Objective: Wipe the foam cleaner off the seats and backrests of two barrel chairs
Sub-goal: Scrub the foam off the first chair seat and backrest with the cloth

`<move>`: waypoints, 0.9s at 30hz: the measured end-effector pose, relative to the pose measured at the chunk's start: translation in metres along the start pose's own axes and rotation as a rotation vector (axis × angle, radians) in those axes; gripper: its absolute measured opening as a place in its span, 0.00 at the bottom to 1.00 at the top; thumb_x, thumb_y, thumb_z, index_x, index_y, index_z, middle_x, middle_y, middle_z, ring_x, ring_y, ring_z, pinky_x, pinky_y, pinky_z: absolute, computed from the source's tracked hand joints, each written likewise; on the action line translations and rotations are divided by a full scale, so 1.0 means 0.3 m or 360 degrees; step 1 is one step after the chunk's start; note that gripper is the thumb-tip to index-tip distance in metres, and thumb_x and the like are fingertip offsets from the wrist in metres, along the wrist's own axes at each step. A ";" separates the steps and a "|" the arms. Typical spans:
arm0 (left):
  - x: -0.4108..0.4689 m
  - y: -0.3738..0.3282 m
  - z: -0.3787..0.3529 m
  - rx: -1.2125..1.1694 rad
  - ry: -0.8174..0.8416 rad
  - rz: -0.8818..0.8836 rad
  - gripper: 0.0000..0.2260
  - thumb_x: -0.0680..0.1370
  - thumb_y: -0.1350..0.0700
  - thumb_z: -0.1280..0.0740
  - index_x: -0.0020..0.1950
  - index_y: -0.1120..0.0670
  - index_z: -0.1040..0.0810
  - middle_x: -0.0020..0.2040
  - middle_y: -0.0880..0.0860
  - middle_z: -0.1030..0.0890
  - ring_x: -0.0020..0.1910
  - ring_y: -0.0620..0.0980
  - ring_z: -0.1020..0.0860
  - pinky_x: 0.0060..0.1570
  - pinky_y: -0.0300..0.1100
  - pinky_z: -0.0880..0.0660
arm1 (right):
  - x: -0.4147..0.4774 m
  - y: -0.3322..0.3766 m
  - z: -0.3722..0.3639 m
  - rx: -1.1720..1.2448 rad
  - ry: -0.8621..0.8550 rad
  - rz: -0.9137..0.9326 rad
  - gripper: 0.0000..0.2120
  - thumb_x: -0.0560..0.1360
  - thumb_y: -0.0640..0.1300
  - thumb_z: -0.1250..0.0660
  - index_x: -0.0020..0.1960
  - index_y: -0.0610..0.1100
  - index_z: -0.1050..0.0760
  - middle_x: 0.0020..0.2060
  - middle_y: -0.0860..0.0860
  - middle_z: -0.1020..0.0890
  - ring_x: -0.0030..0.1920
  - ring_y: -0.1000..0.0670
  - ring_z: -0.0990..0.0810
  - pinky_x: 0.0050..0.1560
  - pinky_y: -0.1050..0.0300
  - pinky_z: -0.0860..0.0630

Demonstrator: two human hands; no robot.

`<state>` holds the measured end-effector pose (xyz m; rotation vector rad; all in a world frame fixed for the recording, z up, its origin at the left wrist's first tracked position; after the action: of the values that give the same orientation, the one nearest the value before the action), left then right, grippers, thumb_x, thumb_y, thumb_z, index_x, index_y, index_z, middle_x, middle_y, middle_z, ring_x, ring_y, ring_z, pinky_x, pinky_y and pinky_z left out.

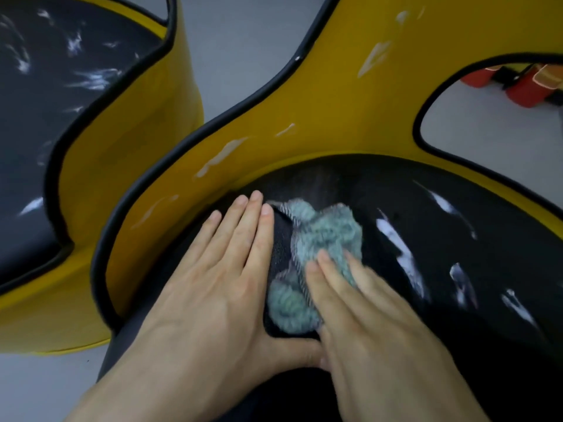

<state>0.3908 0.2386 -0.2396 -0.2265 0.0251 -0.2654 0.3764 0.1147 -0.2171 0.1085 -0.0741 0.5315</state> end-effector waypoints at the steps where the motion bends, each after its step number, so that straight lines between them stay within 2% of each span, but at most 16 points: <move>1: 0.001 0.001 -0.002 0.0002 0.0007 0.0005 0.62 0.66 0.14 0.52 0.80 0.64 0.41 0.81 0.61 0.42 0.81 0.58 0.44 0.74 0.50 0.49 | -0.017 0.001 0.002 0.0059 0.0007 -0.0019 0.27 0.85 0.51 0.54 0.70 0.37 0.26 0.67 0.43 0.21 0.69 0.41 0.25 0.64 0.49 0.34; 2: 0.003 0.001 -0.002 0.0006 0.0012 0.0011 0.63 0.66 0.14 0.52 0.80 0.65 0.40 0.81 0.61 0.41 0.81 0.57 0.43 0.74 0.50 0.48 | -0.010 -0.008 -0.009 0.0062 0.0068 -0.0040 0.30 0.86 0.51 0.59 0.69 0.37 0.25 0.66 0.44 0.21 0.69 0.41 0.24 0.64 0.49 0.34; 3: 0.004 0.002 -0.001 0.0017 0.0016 0.0018 0.63 0.66 0.14 0.52 0.79 0.65 0.39 0.80 0.61 0.40 0.80 0.57 0.43 0.73 0.50 0.47 | 0.027 -0.019 -0.001 0.0003 0.0061 -0.0065 0.28 0.85 0.51 0.55 0.68 0.37 0.24 0.65 0.44 0.20 0.68 0.42 0.23 0.65 0.50 0.34; 5: 0.008 0.000 -0.002 0.0047 0.0022 0.0017 0.62 0.66 0.14 0.52 0.79 0.65 0.38 0.80 0.62 0.39 0.79 0.60 0.41 0.72 0.51 0.46 | 0.135 -0.068 0.002 -0.0122 0.0079 -0.0175 0.21 0.78 0.45 0.40 0.68 0.39 0.24 0.64 0.44 0.19 0.66 0.42 0.22 0.63 0.53 0.34; 6: 0.007 -0.002 0.000 0.0059 0.0020 0.0017 0.62 0.66 0.14 0.52 0.79 0.65 0.39 0.80 0.61 0.39 0.79 0.61 0.41 0.72 0.52 0.46 | 0.198 -0.095 0.003 -0.0141 0.0146 -0.0240 0.20 0.77 0.42 0.38 0.69 0.41 0.26 0.64 0.45 0.21 0.66 0.42 0.24 0.63 0.53 0.32; 10: -0.001 -0.001 0.002 0.0043 0.0005 0.0032 0.62 0.66 0.14 0.52 0.81 0.63 0.43 0.82 0.59 0.44 0.81 0.57 0.45 0.74 0.50 0.49 | 0.320 -0.145 0.012 -0.0159 0.0098 -0.0323 0.21 0.81 0.40 0.41 0.74 0.40 0.33 0.71 0.45 0.27 0.71 0.44 0.30 0.68 0.53 0.33; 13: -0.001 0.001 0.000 0.0047 0.0021 0.0031 0.63 0.65 0.14 0.52 0.81 0.63 0.43 0.82 0.59 0.43 0.81 0.58 0.45 0.74 0.51 0.50 | 0.185 -0.099 0.001 -0.0136 0.0021 -0.0265 0.21 0.77 0.40 0.38 0.69 0.37 0.26 0.65 0.43 0.21 0.66 0.41 0.23 0.66 0.51 0.31; 15: 0.002 0.001 0.001 0.0060 0.0039 0.0036 0.63 0.65 0.14 0.51 0.80 0.64 0.41 0.81 0.60 0.41 0.80 0.60 0.43 0.74 0.50 0.49 | 0.048 -0.057 -0.006 -0.0051 0.0020 -0.0157 0.22 0.81 0.44 0.46 0.68 0.36 0.24 0.65 0.42 0.20 0.66 0.40 0.22 0.66 0.50 0.34; 17: 0.003 0.002 0.002 0.0039 0.0027 0.0036 0.63 0.65 0.14 0.51 0.80 0.64 0.41 0.81 0.60 0.41 0.80 0.59 0.42 0.74 0.50 0.49 | -0.045 -0.044 -0.003 -0.0026 0.0082 -0.0077 0.28 0.86 0.48 0.61 0.71 0.37 0.29 0.68 0.43 0.22 0.70 0.42 0.26 0.67 0.49 0.35; 18: 0.003 0.003 0.004 0.0025 0.0013 0.0031 0.63 0.65 0.14 0.51 0.80 0.64 0.41 0.81 0.60 0.42 0.80 0.58 0.42 0.74 0.50 0.49 | -0.064 -0.045 -0.005 -0.0016 0.0106 -0.0060 0.29 0.85 0.48 0.63 0.71 0.38 0.30 0.68 0.44 0.22 0.70 0.42 0.26 0.66 0.49 0.35; 20: 0.003 0.001 0.006 0.0023 0.0000 0.0018 0.63 0.65 0.14 0.52 0.80 0.64 0.40 0.81 0.60 0.41 0.79 0.60 0.41 0.73 0.51 0.47 | -0.045 -0.042 -0.004 -0.0034 0.0097 -0.0064 0.30 0.85 0.47 0.61 0.69 0.36 0.26 0.65 0.43 0.20 0.68 0.41 0.24 0.65 0.49 0.35; 22: 0.007 0.003 0.006 0.0050 0.0002 0.0010 0.62 0.66 0.14 0.52 0.79 0.65 0.39 0.80 0.61 0.39 0.78 0.62 0.40 0.72 0.51 0.46 | 0.048 -0.054 0.008 -0.0128 0.0037 -0.0105 0.24 0.80 0.45 0.50 0.65 0.35 0.22 0.61 0.41 0.18 0.64 0.40 0.20 0.64 0.50 0.36; 24: 0.008 0.002 0.012 0.0014 0.0009 0.0014 0.63 0.65 0.14 0.53 0.81 0.63 0.42 0.81 0.60 0.43 0.80 0.59 0.44 0.74 0.48 0.50 | 0.171 -0.082 0.025 -0.0237 0.0044 -0.0177 0.20 0.77 0.42 0.42 0.66 0.40 0.24 0.60 0.45 0.19 0.63 0.42 0.21 0.61 0.52 0.41; 27: 0.002 0.003 0.030 -0.0155 -0.0068 0.0052 0.65 0.59 0.11 0.57 0.82 0.55 0.60 0.82 0.51 0.62 0.81 0.46 0.64 0.76 0.41 0.66 | 0.297 -0.094 0.033 -0.0156 0.0062 -0.0159 0.22 0.83 0.42 0.44 0.77 0.42 0.38 0.75 0.47 0.32 0.75 0.45 0.36 0.65 0.56 0.47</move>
<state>0.3920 0.2414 -0.2310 -0.3284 -0.0005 -0.2268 0.4669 0.1341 -0.2008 0.0062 -0.0563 0.4295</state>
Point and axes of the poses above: each hand's wrist, its own x-axis towards the middle knuckle, its own z-axis out of the back of the hand, y = z × x, the point moved 8 cm from there along x, towards the middle knuckle
